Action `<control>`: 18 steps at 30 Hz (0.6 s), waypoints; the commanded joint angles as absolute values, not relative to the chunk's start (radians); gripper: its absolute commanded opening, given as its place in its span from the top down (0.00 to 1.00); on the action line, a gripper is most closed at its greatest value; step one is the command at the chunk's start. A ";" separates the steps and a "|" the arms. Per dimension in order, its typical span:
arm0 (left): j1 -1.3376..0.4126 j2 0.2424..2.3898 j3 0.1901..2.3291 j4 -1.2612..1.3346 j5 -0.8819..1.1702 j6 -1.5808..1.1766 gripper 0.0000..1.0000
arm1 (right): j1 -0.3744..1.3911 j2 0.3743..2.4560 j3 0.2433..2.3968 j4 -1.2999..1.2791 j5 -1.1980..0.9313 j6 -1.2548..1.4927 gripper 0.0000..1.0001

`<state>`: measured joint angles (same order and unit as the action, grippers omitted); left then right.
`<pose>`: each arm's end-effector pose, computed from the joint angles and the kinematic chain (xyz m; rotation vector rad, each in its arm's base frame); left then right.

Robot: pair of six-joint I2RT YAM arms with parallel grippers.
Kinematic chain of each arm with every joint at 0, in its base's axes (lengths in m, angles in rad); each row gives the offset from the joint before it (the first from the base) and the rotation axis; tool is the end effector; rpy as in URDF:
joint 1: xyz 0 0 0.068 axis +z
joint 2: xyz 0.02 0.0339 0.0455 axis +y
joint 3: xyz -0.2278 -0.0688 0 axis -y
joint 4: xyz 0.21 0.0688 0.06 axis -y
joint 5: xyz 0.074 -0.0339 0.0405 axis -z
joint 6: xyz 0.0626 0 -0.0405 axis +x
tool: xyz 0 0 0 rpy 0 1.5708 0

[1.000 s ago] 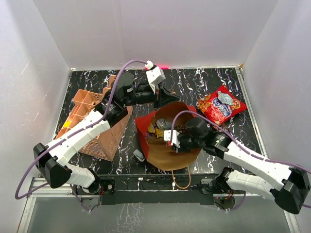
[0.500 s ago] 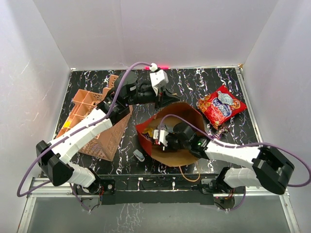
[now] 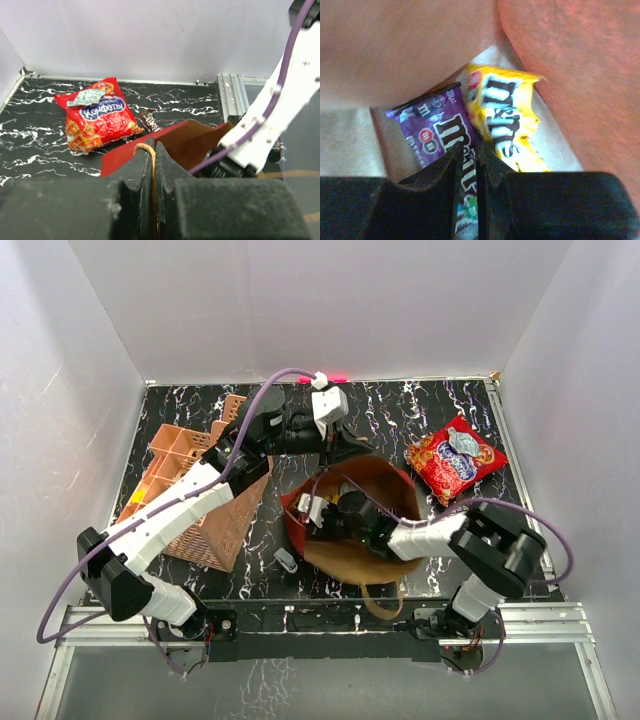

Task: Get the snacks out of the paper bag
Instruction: Take out the snack from the paper bag.

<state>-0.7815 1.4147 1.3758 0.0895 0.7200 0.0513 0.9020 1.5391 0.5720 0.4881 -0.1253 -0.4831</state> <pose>0.1964 -0.2530 0.3964 1.1716 1.1530 -1.1113 0.1812 0.2419 0.1396 -1.3802 1.5403 0.3879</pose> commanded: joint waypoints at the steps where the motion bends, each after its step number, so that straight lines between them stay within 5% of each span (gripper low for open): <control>1: -0.785 1.432 1.524 0.060 0.710 0.114 1.00 | 0.886 1.677 0.689 0.738 -0.007 -0.458 0.81; 10: -0.787 1.339 1.358 0.073 0.664 0.169 1.00 | 0.853 1.758 0.836 0.573 -0.061 -0.547 0.77; 18: -0.788 1.252 1.211 0.146 0.623 0.162 1.00 | 0.848 1.567 0.753 0.324 0.013 -0.682 0.55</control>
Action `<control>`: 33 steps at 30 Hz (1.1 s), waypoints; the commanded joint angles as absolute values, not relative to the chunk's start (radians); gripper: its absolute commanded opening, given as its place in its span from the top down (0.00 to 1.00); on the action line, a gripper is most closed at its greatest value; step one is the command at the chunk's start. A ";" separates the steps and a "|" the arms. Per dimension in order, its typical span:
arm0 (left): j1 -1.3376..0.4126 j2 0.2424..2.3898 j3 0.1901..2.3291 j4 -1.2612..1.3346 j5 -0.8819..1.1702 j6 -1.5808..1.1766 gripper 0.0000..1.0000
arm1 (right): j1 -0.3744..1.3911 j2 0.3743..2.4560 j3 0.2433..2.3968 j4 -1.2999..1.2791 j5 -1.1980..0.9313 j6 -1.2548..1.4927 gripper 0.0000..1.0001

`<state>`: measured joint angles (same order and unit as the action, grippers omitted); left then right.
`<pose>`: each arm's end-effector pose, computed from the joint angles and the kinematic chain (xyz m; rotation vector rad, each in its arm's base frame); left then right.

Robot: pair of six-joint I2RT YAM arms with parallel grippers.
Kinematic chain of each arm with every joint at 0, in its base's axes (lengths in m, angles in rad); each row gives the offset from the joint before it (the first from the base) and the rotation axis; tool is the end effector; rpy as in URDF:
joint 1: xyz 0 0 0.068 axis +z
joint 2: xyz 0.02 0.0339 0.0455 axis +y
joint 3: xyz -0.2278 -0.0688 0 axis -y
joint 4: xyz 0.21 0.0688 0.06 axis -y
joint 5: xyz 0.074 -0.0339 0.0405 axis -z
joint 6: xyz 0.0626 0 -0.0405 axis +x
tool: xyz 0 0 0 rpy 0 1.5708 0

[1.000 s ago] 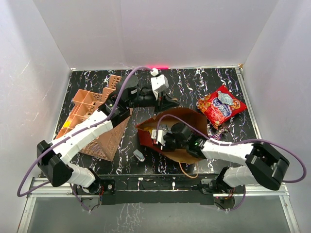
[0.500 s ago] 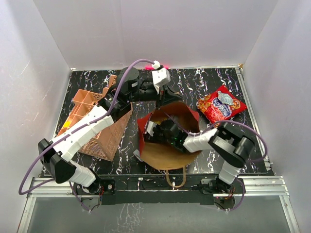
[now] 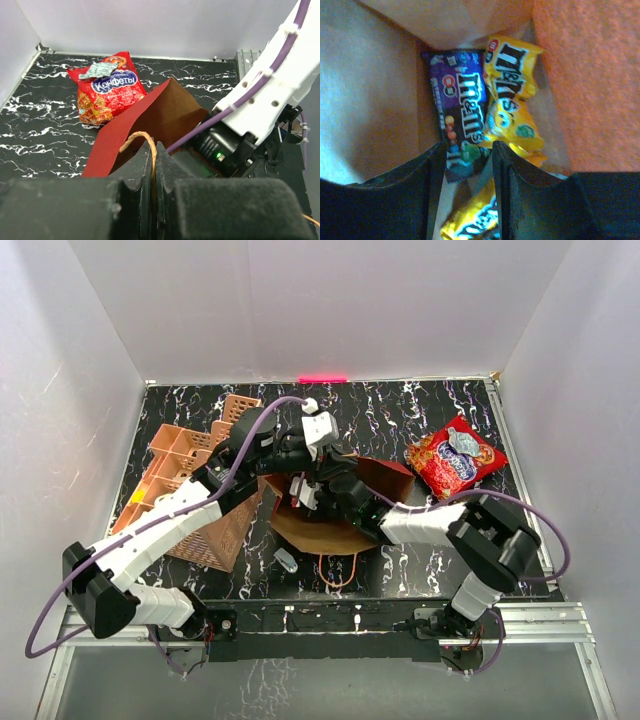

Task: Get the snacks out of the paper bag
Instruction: Take out the snack from the paper bag.

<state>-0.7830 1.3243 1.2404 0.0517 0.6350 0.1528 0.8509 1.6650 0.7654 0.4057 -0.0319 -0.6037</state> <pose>0.1886 -0.2401 0.3726 1.1830 1.2055 -0.9859 0.2222 0.2564 0.1484 -1.3907 1.5328 0.1852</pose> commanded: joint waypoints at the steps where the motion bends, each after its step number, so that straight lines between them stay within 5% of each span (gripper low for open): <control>1: -0.788 1.242 1.200 0.158 0.613 0.156 1.00 | 0.848 1.563 0.752 0.316 0.034 -0.678 0.52; 19: -0.788 1.226 1.139 0.343 0.551 -0.044 1.00 | 0.848 1.719 0.712 0.584 0.373 -0.406 0.42; 24: -0.788 1.220 1.131 0.344 0.523 -0.033 1.00 | 0.843 1.794 0.731 0.676 0.424 -0.410 0.58; 33: -0.788 1.199 1.106 0.358 0.434 -0.020 1.00 | 0.843 1.638 0.687 0.599 0.188 -0.466 0.90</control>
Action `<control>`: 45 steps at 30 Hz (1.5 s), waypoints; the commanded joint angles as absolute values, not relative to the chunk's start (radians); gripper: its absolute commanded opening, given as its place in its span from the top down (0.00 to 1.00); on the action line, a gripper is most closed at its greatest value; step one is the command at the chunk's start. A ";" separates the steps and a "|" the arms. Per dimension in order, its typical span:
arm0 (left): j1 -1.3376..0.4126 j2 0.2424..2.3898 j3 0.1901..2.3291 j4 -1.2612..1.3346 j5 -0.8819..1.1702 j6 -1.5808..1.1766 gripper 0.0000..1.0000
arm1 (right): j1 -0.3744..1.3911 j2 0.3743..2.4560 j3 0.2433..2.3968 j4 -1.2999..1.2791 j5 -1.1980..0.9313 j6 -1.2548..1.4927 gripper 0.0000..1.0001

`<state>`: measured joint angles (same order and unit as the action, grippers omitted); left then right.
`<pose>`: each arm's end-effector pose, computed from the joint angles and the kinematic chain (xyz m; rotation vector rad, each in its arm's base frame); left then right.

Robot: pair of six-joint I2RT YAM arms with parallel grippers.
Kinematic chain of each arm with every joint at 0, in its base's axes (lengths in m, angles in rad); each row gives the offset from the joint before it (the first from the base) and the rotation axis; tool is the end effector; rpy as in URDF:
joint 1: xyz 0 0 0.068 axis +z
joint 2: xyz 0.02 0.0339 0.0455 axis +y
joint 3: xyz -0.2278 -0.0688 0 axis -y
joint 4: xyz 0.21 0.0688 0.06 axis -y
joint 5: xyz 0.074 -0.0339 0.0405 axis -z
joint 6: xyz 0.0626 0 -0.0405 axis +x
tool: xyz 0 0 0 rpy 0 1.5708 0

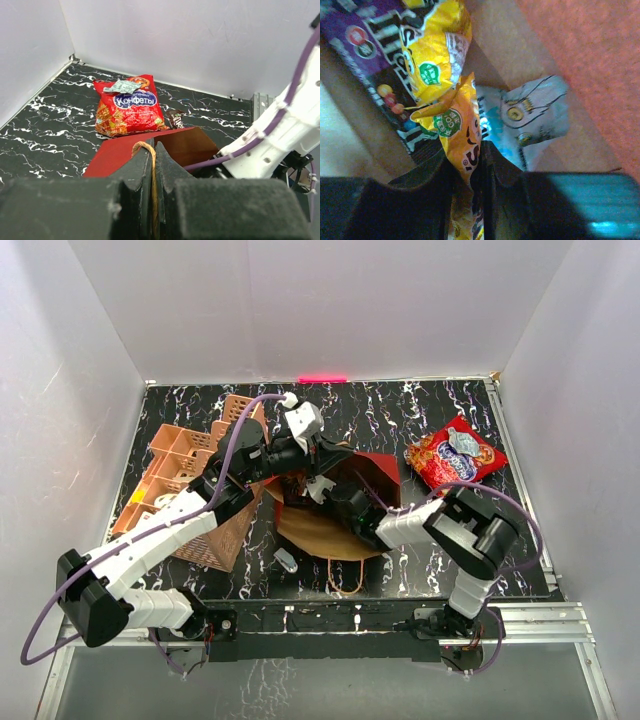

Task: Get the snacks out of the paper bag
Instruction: Take out the snack from the paper bag, then place the snack at the center of the board.

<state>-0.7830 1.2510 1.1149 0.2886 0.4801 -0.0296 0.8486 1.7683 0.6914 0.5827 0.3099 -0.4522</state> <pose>0.1870 -0.2269 0.3804 0.9223 1.2018 -0.9985 0.2356 0.2385 0.1170 -1.0793 1.7314 -0.0723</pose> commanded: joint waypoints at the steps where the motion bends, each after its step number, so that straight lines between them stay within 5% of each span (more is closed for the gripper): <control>1: -0.788 1.200 1.107 0.356 0.429 -0.019 1.00 | 0.844 1.604 0.668 0.574 0.146 -0.463 0.91; 12: -0.788 1.198 1.096 0.358 0.357 -0.005 1.00 | 0.844 1.172 0.528 0.281 -0.213 -0.420 0.93; 20: -0.788 1.177 1.094 0.347 0.315 0.018 1.00 | 0.844 0.815 0.625 -0.048 -0.154 -0.271 0.93; 28: -0.788 1.179 1.098 0.335 0.305 0.027 1.00 | 0.844 0.604 0.871 -0.300 0.118 0.094 0.93; 39: -0.788 1.178 1.106 0.319 0.275 0.042 1.00 | 0.843 0.655 1.139 -0.587 0.348 0.254 0.93; 45: -0.788 1.189 1.130 0.320 0.220 0.027 1.00 | 0.844 0.772 1.193 -0.742 0.782 0.323 0.93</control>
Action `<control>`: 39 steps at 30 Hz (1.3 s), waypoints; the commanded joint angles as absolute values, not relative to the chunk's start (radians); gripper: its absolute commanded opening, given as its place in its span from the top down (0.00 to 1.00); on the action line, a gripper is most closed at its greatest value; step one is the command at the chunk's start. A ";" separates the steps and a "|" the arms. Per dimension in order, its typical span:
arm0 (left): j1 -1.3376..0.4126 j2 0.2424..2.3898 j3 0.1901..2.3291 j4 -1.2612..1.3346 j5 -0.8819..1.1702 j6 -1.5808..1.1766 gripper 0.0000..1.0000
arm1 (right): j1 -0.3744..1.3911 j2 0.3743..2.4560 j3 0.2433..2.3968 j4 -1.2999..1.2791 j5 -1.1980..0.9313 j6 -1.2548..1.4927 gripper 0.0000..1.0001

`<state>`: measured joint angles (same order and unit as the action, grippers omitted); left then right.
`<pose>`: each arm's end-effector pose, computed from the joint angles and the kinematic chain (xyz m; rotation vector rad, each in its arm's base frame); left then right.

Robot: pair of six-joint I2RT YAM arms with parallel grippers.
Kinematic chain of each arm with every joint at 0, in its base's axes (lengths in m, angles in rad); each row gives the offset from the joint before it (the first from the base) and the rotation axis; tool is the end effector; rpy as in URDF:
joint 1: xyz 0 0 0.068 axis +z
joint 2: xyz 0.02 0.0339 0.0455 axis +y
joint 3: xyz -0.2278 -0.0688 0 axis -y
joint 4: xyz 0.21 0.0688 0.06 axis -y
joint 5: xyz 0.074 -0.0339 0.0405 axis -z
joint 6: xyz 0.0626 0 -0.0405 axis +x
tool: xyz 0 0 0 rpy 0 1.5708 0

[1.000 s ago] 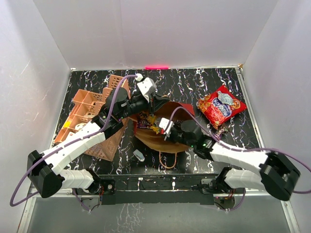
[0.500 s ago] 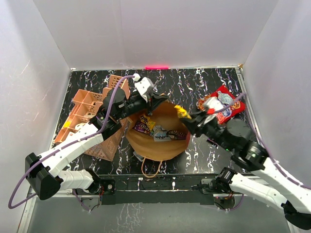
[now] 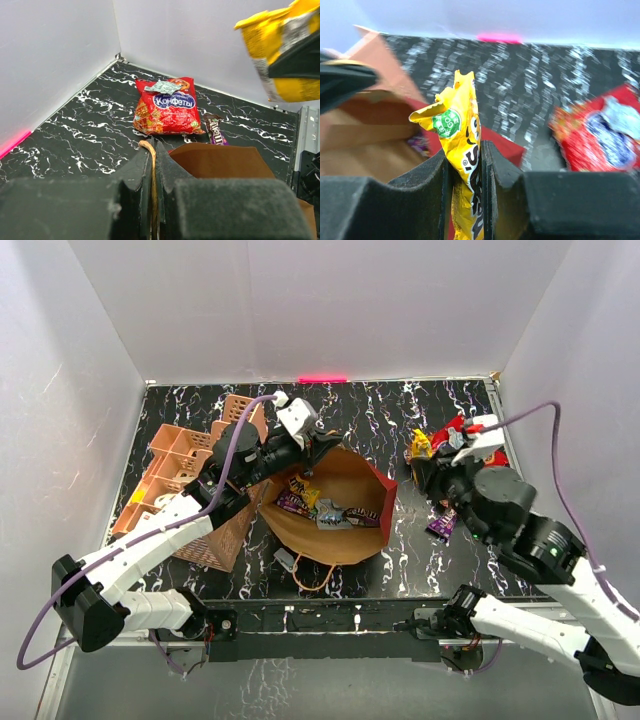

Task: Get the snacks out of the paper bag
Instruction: Place the snack at the center of the board.

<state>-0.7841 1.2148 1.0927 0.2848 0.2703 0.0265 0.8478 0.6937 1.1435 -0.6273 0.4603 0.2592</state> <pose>0.1927 -0.2159 0.3828 0.7829 1.2375 -0.8123 0.1108 0.0835 0.3815 -0.1757 1.7385 0.4123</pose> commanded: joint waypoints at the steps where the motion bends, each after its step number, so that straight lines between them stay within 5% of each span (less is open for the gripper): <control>1: -0.788 1.193 1.140 0.323 0.212 0.026 1.00 | 0.844 0.811 1.203 -0.769 0.838 0.326 0.93; 7: -0.788 1.265 1.260 0.282 0.191 0.056 1.00 | 0.800 0.995 1.213 -0.764 0.985 0.344 0.93; 14: -0.788 1.317 1.413 0.206 0.153 0.238 1.00 | 0.219 1.047 1.077 -0.551 0.361 0.298 0.93; 21: -0.788 1.314 1.358 0.159 0.297 0.199 1.00 | -0.105 1.006 0.955 -0.556 0.098 0.376 0.93; 29: -0.793 1.248 1.154 0.231 0.460 0.046 1.00 | -0.180 0.889 0.830 -0.655 0.377 0.504 0.93; 39: -0.831 1.224 1.111 0.293 0.560 -0.053 1.00 | -0.235 0.974 0.705 -0.592 0.230 0.665 0.93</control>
<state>-0.8059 1.2762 1.1168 0.2096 0.4885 0.0021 -0.2230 0.9558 0.7582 -0.6724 0.2874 0.5671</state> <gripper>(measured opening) 0.007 0.255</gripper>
